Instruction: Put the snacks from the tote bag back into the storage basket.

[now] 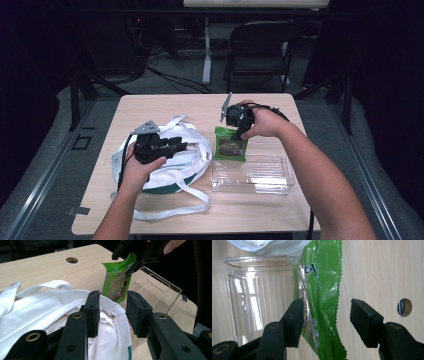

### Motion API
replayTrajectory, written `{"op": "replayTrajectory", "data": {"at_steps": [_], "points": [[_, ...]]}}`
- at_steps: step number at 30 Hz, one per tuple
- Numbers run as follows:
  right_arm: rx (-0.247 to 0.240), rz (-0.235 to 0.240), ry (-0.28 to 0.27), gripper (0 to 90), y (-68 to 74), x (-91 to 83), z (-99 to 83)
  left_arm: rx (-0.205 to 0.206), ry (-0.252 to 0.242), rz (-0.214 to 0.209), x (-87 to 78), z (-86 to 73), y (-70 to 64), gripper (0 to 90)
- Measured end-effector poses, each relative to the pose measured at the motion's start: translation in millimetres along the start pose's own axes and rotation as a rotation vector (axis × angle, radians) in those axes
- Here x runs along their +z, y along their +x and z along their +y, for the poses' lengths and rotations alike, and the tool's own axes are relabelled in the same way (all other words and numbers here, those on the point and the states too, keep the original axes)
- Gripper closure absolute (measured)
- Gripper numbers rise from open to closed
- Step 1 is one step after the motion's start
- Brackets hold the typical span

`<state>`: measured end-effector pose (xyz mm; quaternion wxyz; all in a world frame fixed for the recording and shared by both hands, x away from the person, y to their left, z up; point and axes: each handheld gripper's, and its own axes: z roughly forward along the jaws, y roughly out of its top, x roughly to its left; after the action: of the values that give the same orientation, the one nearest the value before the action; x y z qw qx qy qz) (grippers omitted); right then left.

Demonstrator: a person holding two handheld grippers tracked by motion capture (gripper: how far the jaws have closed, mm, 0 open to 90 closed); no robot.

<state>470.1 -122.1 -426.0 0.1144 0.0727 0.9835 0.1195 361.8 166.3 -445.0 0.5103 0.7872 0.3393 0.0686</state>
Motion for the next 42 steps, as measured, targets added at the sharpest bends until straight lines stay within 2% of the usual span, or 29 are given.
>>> {"op": "replayTrajectory", "data": {"at_steps": [9,24,27,34,42], "points": [[-0.008,-0.008,-0.015,44.6,2.2,-5.0,1.3,-0.004,-0.008,0.018,-0.6,-0.9,2.2,61.6],[0.008,-0.032,-0.059,45.0,7.5,-24.7,5.0,-0.012,-0.009,0.011,0.4,-0.2,2.3,59.6],[0.024,-0.030,-0.075,45.0,8.5,-28.9,3.2,-0.014,-0.006,0.012,0.8,-0.7,2.1,59.2],[0.045,-0.037,-0.077,44.8,8.3,-38.3,-5.6,-0.009,-0.007,0.014,-0.1,-0.8,2.6,59.2],[0.066,-0.063,-0.100,45.0,11.4,-55.7,-20.0,-0.018,-0.013,0.016,-1.5,-0.7,3.6,58.1]]}}
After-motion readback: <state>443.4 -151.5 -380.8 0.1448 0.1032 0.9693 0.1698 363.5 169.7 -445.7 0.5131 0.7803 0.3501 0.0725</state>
